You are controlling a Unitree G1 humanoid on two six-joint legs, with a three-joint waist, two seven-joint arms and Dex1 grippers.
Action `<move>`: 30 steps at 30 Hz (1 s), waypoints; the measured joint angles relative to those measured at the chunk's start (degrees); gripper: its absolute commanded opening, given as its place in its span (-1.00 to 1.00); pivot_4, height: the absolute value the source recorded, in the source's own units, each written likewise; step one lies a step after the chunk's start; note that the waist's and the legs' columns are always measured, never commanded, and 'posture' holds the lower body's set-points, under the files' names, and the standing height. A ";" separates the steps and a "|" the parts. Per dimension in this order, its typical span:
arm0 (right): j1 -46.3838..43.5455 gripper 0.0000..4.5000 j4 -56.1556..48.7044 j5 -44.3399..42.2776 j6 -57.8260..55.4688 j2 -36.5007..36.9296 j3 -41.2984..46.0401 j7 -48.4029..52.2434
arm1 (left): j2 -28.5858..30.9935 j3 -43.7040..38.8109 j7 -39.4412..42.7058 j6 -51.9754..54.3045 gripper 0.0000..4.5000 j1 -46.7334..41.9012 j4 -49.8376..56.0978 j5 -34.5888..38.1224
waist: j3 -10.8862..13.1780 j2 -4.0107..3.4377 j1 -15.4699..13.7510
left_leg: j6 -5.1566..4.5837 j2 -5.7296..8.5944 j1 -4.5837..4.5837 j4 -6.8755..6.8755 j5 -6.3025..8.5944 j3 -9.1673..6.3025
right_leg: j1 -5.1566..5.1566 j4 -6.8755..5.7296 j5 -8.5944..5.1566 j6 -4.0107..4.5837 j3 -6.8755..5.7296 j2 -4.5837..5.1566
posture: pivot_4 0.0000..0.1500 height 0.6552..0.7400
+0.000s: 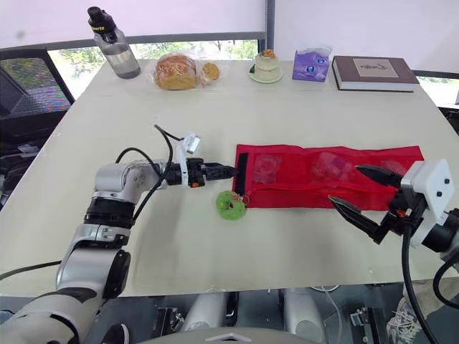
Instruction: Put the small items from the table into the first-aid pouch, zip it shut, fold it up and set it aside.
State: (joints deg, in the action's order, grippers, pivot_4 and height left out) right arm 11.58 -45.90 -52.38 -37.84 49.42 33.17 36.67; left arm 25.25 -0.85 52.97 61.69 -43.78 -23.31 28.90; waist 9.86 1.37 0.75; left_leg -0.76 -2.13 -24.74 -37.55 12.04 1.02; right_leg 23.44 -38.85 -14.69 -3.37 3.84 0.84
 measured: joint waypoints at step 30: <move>-15.73 1.00 -0.98 -12.83 -8.07 8.59 -13.28 -8.37 | -9.97 -10.04 -11.19 16.93 -0.96 -0.98 -3.10 7.36 | -0.03 0.11 -0.01 | 0.00 0.02 0.00 0.00 0.00 -0.06 | 0.00 0.00 0.04 0.06 -0.06 0.05 | 1.00 0.97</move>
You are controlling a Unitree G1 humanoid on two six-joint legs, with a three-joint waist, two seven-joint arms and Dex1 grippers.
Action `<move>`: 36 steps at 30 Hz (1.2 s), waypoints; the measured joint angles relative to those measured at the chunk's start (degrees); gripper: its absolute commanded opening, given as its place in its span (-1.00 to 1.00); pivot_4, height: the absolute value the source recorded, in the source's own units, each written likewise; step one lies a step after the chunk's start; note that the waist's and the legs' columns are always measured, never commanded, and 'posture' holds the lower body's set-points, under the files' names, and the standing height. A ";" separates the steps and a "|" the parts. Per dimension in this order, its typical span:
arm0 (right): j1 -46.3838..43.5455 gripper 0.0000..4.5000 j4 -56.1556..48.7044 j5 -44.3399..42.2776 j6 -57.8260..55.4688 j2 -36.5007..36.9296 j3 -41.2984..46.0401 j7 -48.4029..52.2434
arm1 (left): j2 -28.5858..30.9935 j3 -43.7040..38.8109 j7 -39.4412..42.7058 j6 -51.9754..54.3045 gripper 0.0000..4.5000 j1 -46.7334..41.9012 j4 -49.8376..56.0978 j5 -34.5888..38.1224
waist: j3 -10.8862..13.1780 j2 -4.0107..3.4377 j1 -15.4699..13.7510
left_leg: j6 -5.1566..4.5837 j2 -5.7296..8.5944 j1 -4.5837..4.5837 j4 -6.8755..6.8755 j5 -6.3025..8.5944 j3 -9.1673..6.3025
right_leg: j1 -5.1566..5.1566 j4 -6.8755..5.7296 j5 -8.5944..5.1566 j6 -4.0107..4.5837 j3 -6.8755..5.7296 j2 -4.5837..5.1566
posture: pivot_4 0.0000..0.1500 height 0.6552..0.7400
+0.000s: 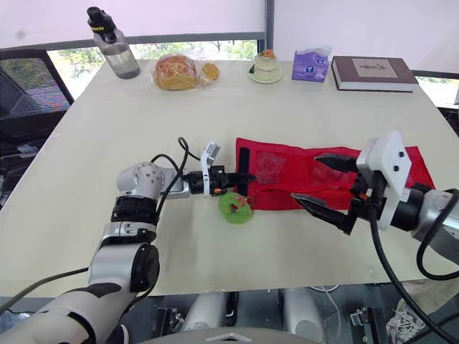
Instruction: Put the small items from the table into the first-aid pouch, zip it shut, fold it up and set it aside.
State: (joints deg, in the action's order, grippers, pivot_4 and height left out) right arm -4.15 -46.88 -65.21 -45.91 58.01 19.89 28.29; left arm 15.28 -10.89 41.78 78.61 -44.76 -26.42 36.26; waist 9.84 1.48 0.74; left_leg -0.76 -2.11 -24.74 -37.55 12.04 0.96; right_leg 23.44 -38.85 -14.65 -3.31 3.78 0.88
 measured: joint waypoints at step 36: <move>-22.88 0.18 29.43 53.56 9.59 -24.57 -52.98 15.25 | -9.21 -5.87 -9.84 0.82 -1.00 -2.34 -1.22 1.78 | -0.01 0.02 0.23 | 0.07 0.02 0.01 -0.01 -0.03 -0.05 | 0.01 -0.04 0.02 0.01 -0.06 -0.03 | 1.00 0.97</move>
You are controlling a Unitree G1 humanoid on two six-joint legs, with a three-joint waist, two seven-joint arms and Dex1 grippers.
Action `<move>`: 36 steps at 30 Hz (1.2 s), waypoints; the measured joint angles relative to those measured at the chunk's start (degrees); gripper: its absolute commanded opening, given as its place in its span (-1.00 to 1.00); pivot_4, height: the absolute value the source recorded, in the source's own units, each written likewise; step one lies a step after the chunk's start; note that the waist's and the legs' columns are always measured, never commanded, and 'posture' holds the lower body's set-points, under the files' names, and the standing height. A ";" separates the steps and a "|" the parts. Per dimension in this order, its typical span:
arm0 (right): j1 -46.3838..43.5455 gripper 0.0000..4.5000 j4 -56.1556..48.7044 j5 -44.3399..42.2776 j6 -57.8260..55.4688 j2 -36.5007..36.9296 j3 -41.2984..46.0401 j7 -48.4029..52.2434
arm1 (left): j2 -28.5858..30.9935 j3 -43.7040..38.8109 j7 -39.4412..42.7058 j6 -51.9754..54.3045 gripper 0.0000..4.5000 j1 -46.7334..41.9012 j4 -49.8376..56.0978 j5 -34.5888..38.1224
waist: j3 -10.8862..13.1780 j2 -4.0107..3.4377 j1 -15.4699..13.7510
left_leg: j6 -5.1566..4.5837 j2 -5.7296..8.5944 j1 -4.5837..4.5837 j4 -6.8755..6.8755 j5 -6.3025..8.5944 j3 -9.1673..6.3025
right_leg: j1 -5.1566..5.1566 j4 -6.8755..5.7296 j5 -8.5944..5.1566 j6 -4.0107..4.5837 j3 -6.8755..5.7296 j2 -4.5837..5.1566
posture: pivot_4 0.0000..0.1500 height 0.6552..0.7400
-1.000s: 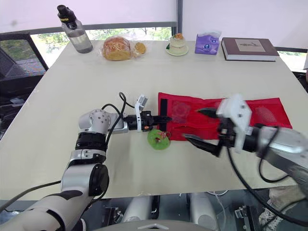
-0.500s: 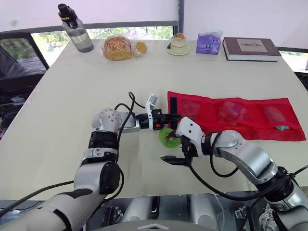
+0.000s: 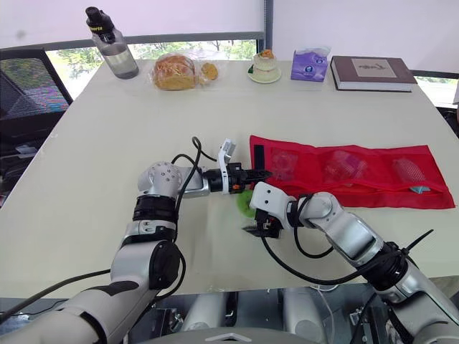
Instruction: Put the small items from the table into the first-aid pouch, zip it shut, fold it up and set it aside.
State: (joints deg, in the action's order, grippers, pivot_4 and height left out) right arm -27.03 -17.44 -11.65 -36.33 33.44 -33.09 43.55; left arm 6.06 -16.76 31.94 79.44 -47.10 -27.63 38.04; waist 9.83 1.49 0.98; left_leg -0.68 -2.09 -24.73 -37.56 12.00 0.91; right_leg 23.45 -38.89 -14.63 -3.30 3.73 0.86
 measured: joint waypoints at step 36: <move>24.47 -0.97 -0.91 -14.15 -8.97 4.18 53.86 -10.30 | 14.37 10.67 10.31 -7.68 -1.00 5.15 3.56 -0.29 | -0.01 -0.02 1.58 | 0.00 -0.05 0.11 0.19 0.01 0.15 | 0.04 0.02 -0.01 0.01 0.19 -0.06 | 1.00 0.97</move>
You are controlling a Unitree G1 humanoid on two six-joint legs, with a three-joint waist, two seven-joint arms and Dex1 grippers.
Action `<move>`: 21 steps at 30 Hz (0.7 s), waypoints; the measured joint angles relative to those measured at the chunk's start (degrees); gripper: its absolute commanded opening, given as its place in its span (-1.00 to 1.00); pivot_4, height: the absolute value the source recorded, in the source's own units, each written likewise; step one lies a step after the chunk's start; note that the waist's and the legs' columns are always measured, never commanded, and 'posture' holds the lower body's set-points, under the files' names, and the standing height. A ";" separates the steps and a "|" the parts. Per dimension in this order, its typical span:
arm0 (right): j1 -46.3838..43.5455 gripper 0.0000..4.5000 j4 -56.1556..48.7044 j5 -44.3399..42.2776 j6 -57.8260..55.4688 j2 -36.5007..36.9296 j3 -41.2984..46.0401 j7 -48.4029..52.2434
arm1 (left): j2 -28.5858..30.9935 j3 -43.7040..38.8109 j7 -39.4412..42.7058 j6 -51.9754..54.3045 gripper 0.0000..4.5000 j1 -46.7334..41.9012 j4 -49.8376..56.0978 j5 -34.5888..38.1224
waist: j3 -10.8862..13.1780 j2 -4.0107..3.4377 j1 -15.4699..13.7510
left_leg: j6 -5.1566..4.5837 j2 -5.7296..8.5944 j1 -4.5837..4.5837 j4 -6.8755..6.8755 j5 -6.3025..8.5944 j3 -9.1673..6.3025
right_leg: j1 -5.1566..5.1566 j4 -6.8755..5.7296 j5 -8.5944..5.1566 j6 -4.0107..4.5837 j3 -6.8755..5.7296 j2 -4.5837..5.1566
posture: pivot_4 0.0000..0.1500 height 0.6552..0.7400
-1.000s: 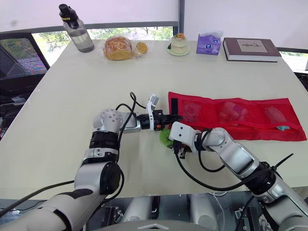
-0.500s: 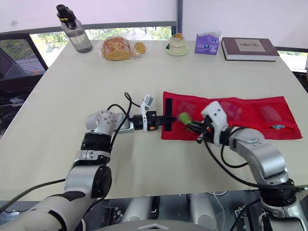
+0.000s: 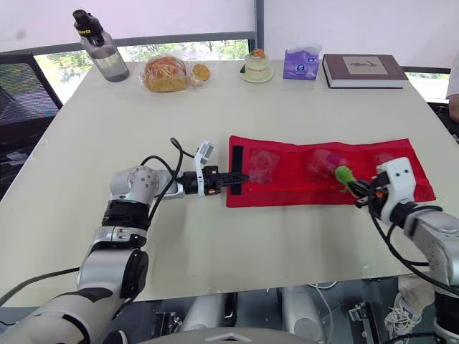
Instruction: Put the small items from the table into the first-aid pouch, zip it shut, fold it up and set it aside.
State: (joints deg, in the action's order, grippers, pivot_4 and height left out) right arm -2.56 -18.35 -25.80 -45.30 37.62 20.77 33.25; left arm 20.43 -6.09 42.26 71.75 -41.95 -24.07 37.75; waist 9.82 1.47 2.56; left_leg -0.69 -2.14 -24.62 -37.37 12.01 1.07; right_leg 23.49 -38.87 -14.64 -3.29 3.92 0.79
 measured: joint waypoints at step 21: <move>-4.72 -0.97 22.95 12.62 19.66 5.42 1.70 -8.83 | 15.32 2.13 6.60 -5.60 -1.00 3.47 -1.56 -2.09 | 0.00 -0.04 0.57 | 0.00 0.00 -0.02 0.12 0.00 0.11 | 0.08 0.03 0.00 0.01 0.13 0.02 | 1.00 0.97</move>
State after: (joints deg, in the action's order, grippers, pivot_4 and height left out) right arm -7.28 4.59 -13.18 -25.64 43.03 22.48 24.42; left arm 35.75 -3.96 48.86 66.16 -38.48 -25.62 35.66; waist 9.82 1.43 3.13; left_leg -0.69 -2.14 -24.64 -37.25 12.01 1.18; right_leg 23.57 -38.84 -14.64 -3.28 4.04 0.81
